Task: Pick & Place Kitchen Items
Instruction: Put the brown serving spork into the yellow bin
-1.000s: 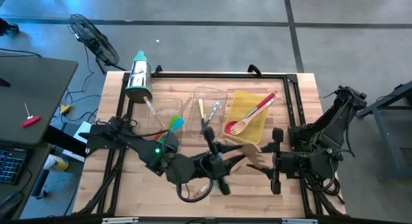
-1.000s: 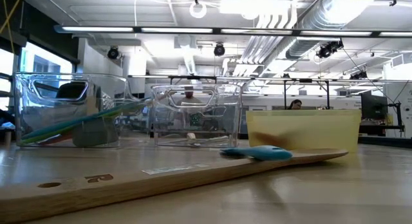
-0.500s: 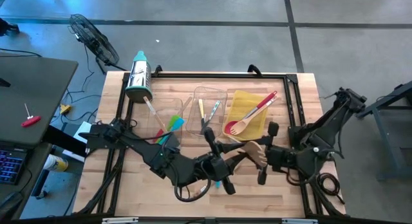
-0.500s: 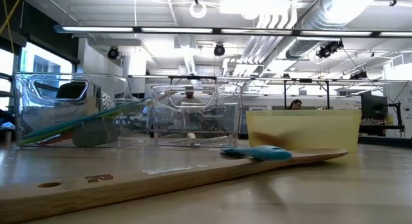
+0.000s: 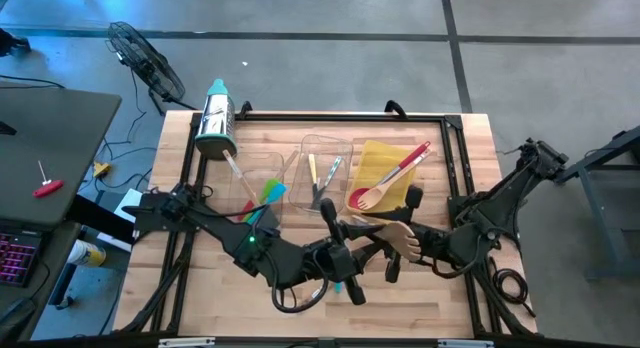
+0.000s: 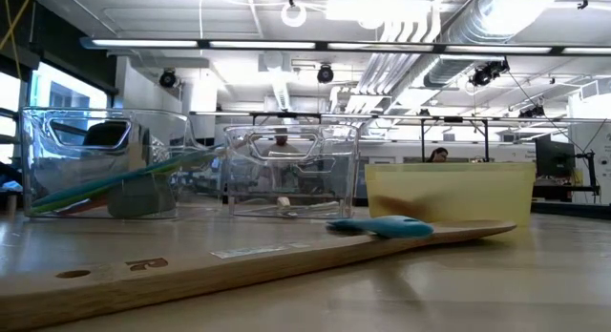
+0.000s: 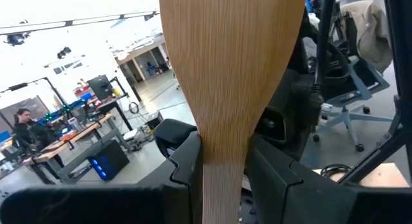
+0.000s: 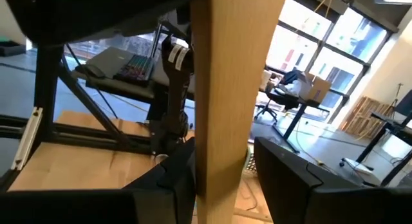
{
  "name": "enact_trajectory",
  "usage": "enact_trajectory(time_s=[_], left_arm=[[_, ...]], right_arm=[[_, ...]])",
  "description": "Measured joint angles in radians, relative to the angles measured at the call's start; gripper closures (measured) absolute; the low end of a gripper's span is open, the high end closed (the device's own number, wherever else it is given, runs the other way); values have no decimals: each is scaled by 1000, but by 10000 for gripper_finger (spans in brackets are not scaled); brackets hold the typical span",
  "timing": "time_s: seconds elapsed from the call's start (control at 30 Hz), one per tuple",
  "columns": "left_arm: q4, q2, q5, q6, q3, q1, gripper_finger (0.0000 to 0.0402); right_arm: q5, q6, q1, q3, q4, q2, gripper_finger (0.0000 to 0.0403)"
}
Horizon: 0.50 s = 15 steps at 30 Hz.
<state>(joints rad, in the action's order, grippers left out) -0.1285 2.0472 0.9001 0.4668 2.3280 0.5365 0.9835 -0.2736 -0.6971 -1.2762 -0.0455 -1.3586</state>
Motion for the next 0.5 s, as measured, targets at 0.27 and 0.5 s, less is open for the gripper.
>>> enact_trajectory(time_s=[0.27,0.5], left_arm=[[-7,0,1,0,0,-1,315],[-13,0,5,2,0,-2,315]], right_arm=[[15,-20,11,0,-11,0,267],[79,-45,10,0,-1,0,292]])
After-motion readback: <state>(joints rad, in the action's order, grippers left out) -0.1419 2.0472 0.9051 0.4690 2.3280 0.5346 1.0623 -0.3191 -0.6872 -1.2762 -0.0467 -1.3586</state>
